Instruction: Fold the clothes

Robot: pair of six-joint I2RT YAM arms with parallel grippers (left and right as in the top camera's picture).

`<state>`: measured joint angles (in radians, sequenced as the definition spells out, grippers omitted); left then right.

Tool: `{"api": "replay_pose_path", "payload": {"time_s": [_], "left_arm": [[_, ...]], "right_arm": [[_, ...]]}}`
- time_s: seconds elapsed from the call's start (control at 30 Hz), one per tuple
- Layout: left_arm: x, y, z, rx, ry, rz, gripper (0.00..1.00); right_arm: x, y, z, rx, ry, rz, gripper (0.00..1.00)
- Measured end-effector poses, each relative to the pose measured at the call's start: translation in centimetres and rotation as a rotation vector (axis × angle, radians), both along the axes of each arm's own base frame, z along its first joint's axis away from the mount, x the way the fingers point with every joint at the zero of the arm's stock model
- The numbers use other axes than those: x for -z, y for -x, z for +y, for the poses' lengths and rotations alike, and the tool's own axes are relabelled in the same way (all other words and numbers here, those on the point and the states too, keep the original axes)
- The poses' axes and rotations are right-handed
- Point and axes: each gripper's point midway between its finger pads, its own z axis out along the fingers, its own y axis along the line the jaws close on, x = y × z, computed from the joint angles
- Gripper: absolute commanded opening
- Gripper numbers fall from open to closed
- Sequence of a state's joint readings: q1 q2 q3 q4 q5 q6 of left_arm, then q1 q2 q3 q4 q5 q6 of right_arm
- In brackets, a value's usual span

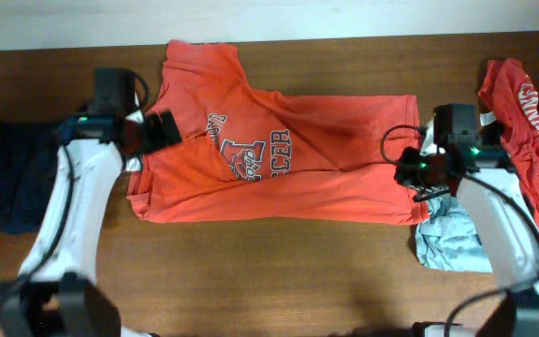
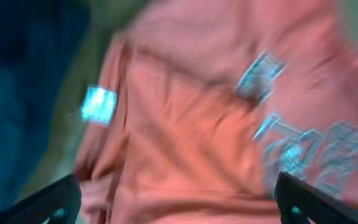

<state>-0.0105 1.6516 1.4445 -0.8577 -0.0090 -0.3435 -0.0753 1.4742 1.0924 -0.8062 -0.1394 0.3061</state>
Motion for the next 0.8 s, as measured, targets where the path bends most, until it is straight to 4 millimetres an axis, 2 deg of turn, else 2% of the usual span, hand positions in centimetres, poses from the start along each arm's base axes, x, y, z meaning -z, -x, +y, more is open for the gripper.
{"api": "replay_pose_path", "payload": {"time_s": [0.03, 0.1, 0.13, 0.2, 0.23, 0.27, 0.3, 0.37, 0.47, 0.53, 0.6, 0.67, 0.73, 0.8], "left_arm": [[-1.5, -0.7, 0.0, 0.004, -0.001, -0.062, 0.98], [-2.9, -1.6, 0.0, 0.013, -0.006, -0.126, 0.92], [-3.0, -1.9, -0.1, 0.02, -0.007, -0.138, 0.9], [-2.1, -2.0, -0.3, 0.032, -0.003, -0.112, 0.85], [-1.3, -2.0, -0.3, 0.035, -0.001, -0.091, 0.82], [-0.1, -2.0, -0.5, 0.042, 0.001, -0.056, 0.72], [1.5, -2.1, -0.6, 0.048, 0.001, -0.013, 0.68], [4.0, -1.6, -0.9, 0.057, 0.003, 0.069, 0.66], [9.0, -0.6, -2.1, 0.082, 0.011, 0.22, 0.62], [11.6, 0.1, -2.9, 0.102, 0.011, 0.295, 0.6], [13.3, 1.0, -3.6, 0.121, 0.009, 0.353, 0.6], [13.8, 1.4, -4.0, 0.131, 0.006, 0.37, 0.6], [14.0, 1.3, -3.9, 0.13, -0.006, 0.363, 0.61], [15.2, 2.0, -3.2, 0.118, -0.041, 0.376, 0.6]], "right_arm": [[-0.6, -0.4, 0.3, -0.021, -0.013, -0.033, 0.39], [-1.1, -1.1, 0.7, -0.046, -0.027, -0.072, 0.42], [-1.3, -1.7, 1.1, -0.067, -0.039, -0.099, 0.43], [-1.6, -2.4, 1.5, -0.088, -0.058, -0.13, 0.43], [-1.6, -2.8, 1.8, -0.098, -0.074, -0.142, 0.42], [-1.3, -3.1, 2.1, -0.109, -0.093, -0.145, 0.39], [-0.7, -3.2, 2.4, -0.118, -0.112, -0.129, 0.34], [1.4, -2.9, 2.9, -0.129, -0.141, -0.06, 0.2], [4.3, -1.8, 3.2, -0.126, -0.174, 0.057, 0.07], [6.2, -1.2, 3.3, -0.124, -0.185, 0.122, 0.06], [8.0, -0.5, 3.4, -0.118, -0.197, 0.19, 0.04], [9.8, 0.0, 3.4, -0.113, -0.204, 0.247, 0.04], [11.1, 0.2, 3.5, -0.11, -0.209, 0.277, 0.04], [11.6, 0.0, 3.6, -0.102, -0.227, 0.29, 0.04]]}}
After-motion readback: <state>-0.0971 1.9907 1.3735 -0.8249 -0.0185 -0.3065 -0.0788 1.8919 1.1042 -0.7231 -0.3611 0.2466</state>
